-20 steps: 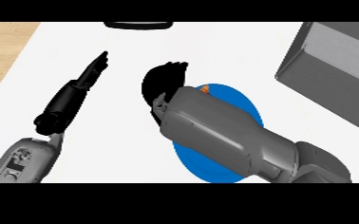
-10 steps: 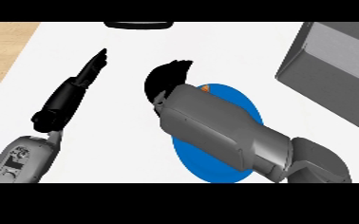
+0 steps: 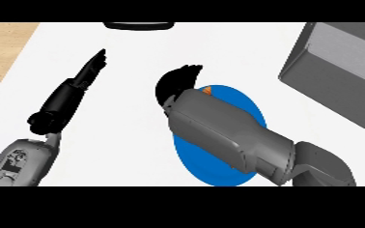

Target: Pick the croissant from the plate and place it in the cardboard box

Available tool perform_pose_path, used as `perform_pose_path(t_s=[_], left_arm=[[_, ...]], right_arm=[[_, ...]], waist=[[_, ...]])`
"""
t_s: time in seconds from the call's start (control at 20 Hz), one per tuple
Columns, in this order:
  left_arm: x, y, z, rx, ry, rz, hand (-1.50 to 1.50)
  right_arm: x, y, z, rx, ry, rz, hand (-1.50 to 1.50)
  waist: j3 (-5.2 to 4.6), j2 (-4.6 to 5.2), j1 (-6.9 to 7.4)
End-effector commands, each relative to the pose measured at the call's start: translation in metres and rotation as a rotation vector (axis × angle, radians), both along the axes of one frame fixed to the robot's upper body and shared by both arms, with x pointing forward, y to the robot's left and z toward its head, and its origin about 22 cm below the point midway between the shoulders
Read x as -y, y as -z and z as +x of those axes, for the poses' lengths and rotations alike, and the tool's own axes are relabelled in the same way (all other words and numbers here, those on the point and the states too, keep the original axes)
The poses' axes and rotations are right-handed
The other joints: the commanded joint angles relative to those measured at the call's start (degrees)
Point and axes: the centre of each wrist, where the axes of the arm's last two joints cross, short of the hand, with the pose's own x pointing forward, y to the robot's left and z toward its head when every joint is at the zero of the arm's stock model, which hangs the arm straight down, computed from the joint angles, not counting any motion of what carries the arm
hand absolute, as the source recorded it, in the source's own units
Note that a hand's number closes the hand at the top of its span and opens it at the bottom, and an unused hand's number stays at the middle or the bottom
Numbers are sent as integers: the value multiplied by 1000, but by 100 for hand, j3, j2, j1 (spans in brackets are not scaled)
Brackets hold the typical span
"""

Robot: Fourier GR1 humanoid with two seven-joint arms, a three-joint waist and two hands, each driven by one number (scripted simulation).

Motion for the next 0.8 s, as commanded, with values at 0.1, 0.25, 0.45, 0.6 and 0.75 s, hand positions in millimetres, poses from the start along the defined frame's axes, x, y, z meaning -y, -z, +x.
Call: perform_pose_path(t_s=[0.1, 0.25, 0.45, 0.6, 0.75], left_arm=[[7, -7, 10, 5, -18, 5, 0], [10, -5, 8, 11, -3, 16, 0], [2, 3, -9, -5, 10, -8, 0], [-6, 0, 2, 10, -12, -8, 0], [-5, 5, -7, -13, -3, -5, 0]], right_arm=[[1, 18, -4, 27, 122, -81, -150], [-4, 10, -8, -3, 121, -75, -150], [11, 32, 3, -8, 156, -89, -150], [9, 27, 3, 17, 145, -122, -150], [17, 43, 3, 33, 156, -136, -150]], waist=[[5, 11, -72], [3, 15, -20], [4, 16, 52], [3, 5, -94], [5, 0, -62]])
